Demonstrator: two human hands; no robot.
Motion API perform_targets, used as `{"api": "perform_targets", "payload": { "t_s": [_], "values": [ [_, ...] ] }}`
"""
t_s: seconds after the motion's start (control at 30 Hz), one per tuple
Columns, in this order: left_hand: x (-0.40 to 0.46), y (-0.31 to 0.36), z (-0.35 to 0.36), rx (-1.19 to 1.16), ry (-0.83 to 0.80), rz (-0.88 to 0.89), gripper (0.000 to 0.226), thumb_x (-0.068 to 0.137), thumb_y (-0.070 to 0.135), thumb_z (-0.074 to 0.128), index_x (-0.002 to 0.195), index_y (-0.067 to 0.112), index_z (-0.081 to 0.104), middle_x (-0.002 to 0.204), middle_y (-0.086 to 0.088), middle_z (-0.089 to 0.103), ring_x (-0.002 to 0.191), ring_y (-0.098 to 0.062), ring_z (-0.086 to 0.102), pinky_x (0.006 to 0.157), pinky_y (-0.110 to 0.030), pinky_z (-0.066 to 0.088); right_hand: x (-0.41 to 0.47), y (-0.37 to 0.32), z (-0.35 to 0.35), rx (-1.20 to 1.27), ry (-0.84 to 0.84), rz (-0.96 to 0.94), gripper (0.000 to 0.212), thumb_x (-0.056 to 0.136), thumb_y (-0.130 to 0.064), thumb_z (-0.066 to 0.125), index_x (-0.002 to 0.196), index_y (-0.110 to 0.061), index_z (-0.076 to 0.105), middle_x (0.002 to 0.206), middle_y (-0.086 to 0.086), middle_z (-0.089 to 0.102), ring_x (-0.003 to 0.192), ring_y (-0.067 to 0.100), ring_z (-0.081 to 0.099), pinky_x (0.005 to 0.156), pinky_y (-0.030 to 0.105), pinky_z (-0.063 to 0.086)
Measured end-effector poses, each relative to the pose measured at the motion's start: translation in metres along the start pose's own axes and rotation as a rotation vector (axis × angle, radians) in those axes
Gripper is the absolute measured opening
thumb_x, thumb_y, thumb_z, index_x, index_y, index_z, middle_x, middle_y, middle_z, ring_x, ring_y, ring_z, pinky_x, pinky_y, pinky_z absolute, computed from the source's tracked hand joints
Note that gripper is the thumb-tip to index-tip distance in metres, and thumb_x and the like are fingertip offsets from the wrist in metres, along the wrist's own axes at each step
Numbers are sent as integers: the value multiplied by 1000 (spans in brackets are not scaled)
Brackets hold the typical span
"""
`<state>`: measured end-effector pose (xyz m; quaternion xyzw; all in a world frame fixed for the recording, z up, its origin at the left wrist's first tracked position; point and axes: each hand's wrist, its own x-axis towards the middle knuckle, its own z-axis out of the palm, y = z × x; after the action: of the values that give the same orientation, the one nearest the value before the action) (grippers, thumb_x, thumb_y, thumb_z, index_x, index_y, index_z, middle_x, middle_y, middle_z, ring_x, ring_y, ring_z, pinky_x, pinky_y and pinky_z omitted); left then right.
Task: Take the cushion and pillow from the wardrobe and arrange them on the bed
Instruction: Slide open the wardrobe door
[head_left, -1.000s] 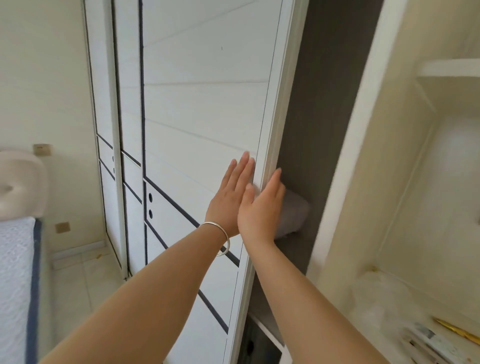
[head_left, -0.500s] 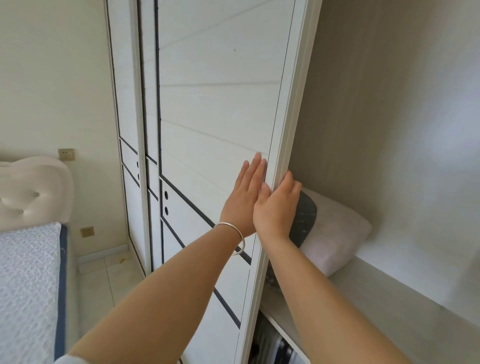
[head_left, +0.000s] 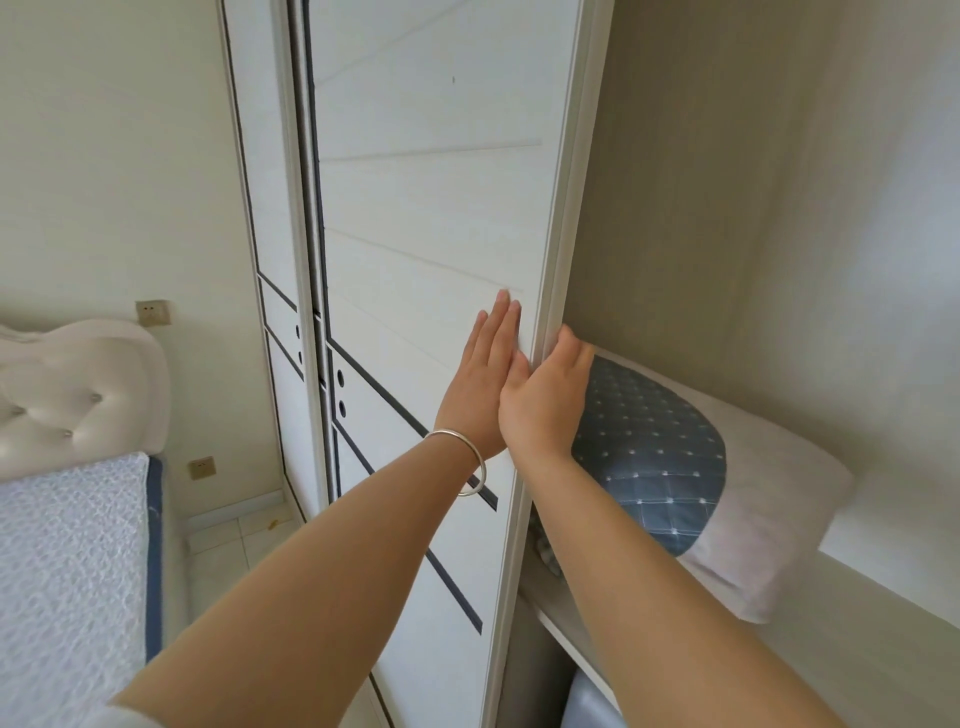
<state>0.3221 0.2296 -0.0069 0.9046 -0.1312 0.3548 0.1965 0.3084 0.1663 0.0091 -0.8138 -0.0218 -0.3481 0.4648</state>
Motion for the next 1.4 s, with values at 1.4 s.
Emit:
{"api": "perform_targets", "payload": {
  "t_s": [1.4],
  "values": [
    [51, -113, 18, 42, 26, -419, 71, 95, 19, 44, 148, 11, -4, 152, -10, 27, 131, -24, 41, 99, -32, 40, 64, 3, 128, -79, -504, -174, 56, 100, -29, 33, 149, -20, 8, 158, -2, 13, 144, 22, 19, 108, 39, 34]
  ]
}}
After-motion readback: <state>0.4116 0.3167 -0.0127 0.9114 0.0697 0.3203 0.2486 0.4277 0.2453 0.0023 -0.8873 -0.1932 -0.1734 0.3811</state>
